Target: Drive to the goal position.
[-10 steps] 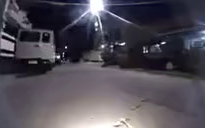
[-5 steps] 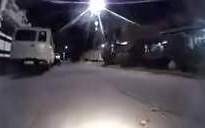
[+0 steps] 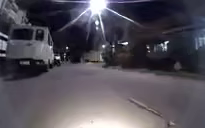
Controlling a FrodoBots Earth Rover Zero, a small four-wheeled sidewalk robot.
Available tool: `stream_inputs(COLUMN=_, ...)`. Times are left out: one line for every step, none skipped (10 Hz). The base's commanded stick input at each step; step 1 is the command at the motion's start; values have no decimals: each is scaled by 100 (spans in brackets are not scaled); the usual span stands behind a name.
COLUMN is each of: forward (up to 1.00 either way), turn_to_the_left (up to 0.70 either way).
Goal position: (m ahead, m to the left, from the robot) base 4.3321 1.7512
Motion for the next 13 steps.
stream_inputs(forward=70, turn_to_the_left=5)
stream_inputs(forward=70, turn_to_the_left=5)
stream_inputs(forward=70, turn_to_the_left=5)
stream_inputs(forward=70, turn_to_the_left=5)
stream_inputs(forward=70, turn_to_the_left=5)
stream_inputs(forward=70, turn_to_the_left=5)
stream_inputs(forward=70, turn_to_the_left=5)
stream_inputs(forward=70, turn_to_the_left=5)
stream_inputs(forward=70, turn_to_the_left=5)
stream_inputs(forward=70, turn_to_the_left=5)
stream_inputs(forward=70, turn_to_the_left=5)
stream_inputs(forward=70, turn_to_the_left=5)
stream_inputs(forward=70, turn_to_the_left=5)
